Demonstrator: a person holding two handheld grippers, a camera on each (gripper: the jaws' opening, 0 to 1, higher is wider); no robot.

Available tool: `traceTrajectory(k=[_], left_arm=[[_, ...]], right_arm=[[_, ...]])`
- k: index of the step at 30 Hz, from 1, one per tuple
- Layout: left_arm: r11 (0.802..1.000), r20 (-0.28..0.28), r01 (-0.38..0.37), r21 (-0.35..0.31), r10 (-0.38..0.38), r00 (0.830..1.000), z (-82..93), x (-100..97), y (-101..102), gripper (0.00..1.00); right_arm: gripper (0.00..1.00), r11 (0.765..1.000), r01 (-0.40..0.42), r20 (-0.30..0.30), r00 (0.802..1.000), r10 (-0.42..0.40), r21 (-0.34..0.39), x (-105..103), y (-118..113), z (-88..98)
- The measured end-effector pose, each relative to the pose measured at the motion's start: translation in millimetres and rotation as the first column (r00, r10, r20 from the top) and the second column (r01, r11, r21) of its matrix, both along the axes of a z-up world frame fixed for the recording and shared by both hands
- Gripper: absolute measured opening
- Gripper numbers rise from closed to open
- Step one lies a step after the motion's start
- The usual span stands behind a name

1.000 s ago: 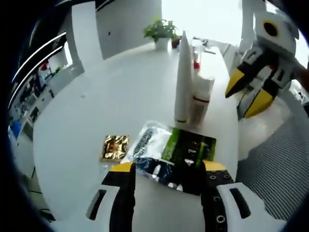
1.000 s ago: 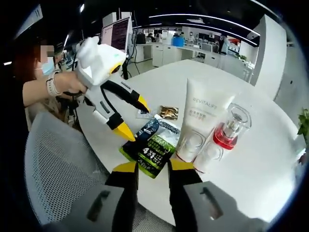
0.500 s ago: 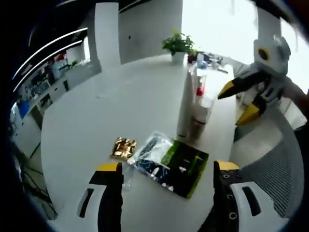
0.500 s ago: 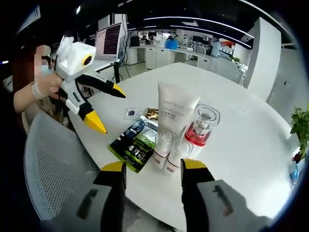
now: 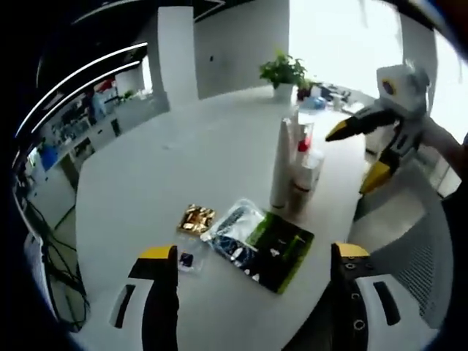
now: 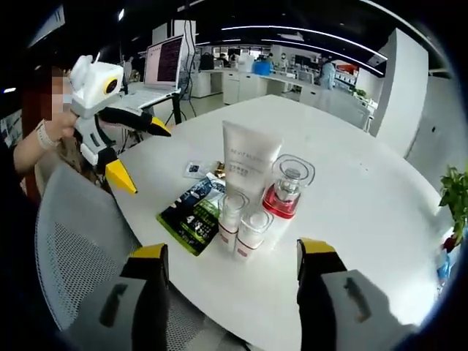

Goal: Arrange the skincare products in the storage area until every visible bottle or jar stands upright without overlapping.

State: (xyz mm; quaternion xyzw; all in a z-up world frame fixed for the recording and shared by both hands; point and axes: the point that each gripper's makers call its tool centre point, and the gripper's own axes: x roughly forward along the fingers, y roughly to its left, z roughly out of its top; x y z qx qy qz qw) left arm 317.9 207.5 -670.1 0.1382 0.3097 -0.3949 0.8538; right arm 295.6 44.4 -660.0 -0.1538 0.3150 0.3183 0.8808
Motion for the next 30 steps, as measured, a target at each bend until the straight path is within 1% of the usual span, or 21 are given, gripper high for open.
traceTrajectory(k=[2,5,9,11,13,15,19,23,26,30], left_arm=[[1.0,0.005,-0.027,0.006,0.027,1.0,0.1,-0.5,2.7,0.85],[0.998,0.011,-0.063,-0.009,0.063,0.998,2.7,0.2,2.5,0.87],[0.997,0.013,-0.078,-0.012,0.078,0.997,5.6,-3.4,-2.1,0.87],[0.995,0.01,-0.097,-0.006,0.097,0.995,5.0,-4.3,-2.7,0.91],[0.992,0.015,-0.123,-0.015,0.124,0.992,6.3,-4.8,-3.1,0.92],[0.991,0.019,-0.13,-0.021,0.13,0.991,7.4,-7.1,-5.0,0.93],[0.989,0.023,-0.144,-0.014,0.144,0.989,7.2,-12.1,-6.8,0.97],[0.987,0.015,-0.161,-0.011,0.162,0.987,5.4,-15.7,-5.3,0.97],[0.988,0.006,-0.152,-0.008,0.152,0.988,3.8,-17.7,-5.6,0.97],[0.989,0.003,-0.149,-0.002,0.149,0.989,3.9,-13.7,-0.2,0.97]], right_arm=[[0.75,1.0,-0.006,0.005,1.0,0.006,-0.001,1.1,-1.6,0.8],[0.78,1.0,-0.018,0.013,1.0,0.018,-0.003,2.6,-5.7,1.9],[0.8,0.999,-0.05,0.014,0.999,0.05,-0.013,1.9,-9.1,0.7],[0.82,0.998,-0.063,0.018,0.998,0.063,-0.018,1.8,-11.6,0.7],[0.84,0.997,-0.077,0.018,0.997,0.078,-0.022,1.5,-14.5,0.3],[0.85,0.995,-0.094,0.019,0.995,0.094,-0.025,0.5,-17.1,-0.4],[0.88,0.993,-0.117,0.018,0.993,0.118,-0.033,-0.3,-21.9,-2.6],[0.89,0.991,-0.133,0.022,0.991,0.134,-0.036,-0.4,-24.5,-2.9],[0.9,0.992,-0.128,0.035,0.991,0.129,-0.022,1.1,-24.6,-0.9],[0.91,0.993,-0.116,0.034,0.993,0.116,-0.022,3.1,-23.5,-0.7]])
